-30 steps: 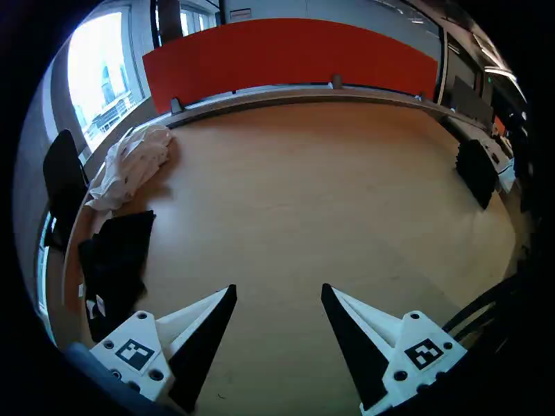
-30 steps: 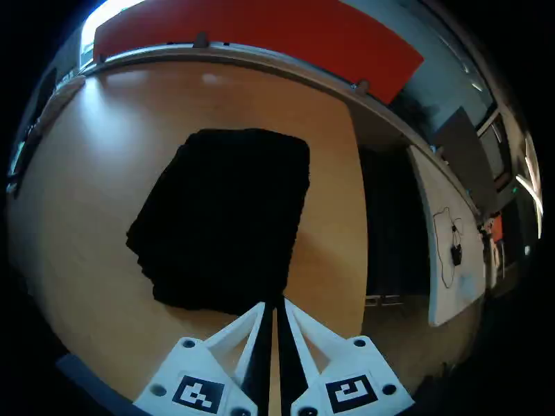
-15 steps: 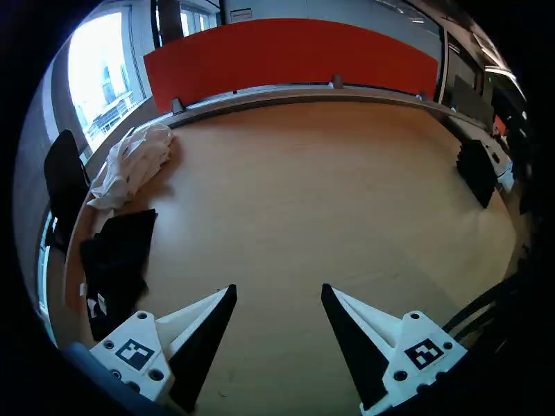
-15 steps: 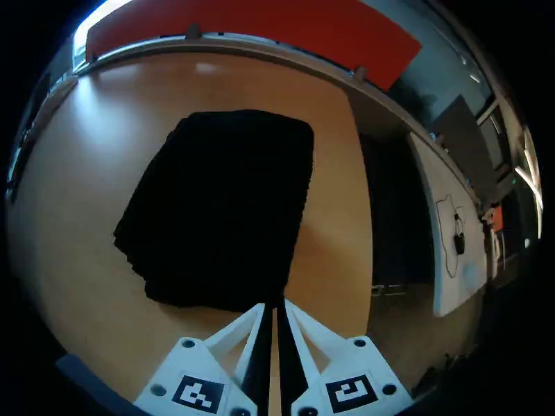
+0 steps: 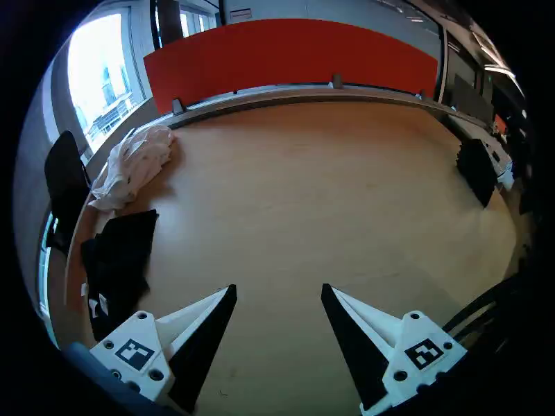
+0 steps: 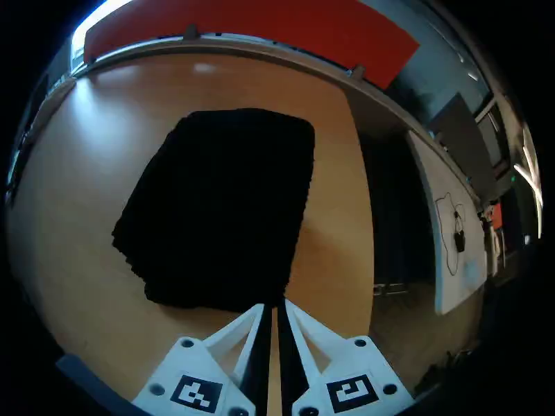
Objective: Fold towel
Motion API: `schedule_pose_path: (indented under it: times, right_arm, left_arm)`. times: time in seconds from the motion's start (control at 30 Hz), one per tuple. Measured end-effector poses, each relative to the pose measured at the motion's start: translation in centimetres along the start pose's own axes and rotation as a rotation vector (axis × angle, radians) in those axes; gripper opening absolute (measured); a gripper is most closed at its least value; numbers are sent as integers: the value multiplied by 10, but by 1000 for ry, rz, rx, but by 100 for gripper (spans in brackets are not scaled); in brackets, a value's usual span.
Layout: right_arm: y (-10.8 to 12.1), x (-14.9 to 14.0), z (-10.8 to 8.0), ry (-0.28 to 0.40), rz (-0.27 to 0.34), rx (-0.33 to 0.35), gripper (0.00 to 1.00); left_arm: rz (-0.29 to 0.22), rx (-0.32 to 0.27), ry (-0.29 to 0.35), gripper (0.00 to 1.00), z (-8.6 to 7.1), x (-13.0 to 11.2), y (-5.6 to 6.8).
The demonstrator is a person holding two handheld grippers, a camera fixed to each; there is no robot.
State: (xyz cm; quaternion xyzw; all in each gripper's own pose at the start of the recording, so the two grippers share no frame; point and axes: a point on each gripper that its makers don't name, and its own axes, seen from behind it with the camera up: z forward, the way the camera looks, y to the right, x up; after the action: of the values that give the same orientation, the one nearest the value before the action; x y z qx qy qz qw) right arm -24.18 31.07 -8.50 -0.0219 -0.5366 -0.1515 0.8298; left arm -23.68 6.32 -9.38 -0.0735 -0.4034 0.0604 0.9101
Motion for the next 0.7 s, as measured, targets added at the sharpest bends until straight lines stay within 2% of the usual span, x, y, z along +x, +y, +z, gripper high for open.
schedule_pose_path:
  times: [0.23, 0.37, 0.47, 0.57, 0.6, 0.7]
  right_arm:
    - [2, 2, -4, 27, 13, -13, 25]
    - [6, 2, -6, 39, 25, -33, 59]
    - [7, 1, -7, 46, 31, -38, 73]
    - [7, 1, -8, 51, 37, -42, 96]
    - [7, 1, -8, 53, 38, -43, 100]
    - [6, 2, -10, 60, 44, -44, 100]
  left_arm:
    - [4, -5, 2, 90, 0, 1, 3]
    - [6, -8, 3, 90, 0, 2, 4]
    - [7, -9, 5, 90, 0, 4, 4]
    - [8, -11, 7, 90, 0, 5, 4]
    - [8, -12, 7, 90, 0, 5, 4]
    - [6, -14, 9, 90, 1, 6, 4]
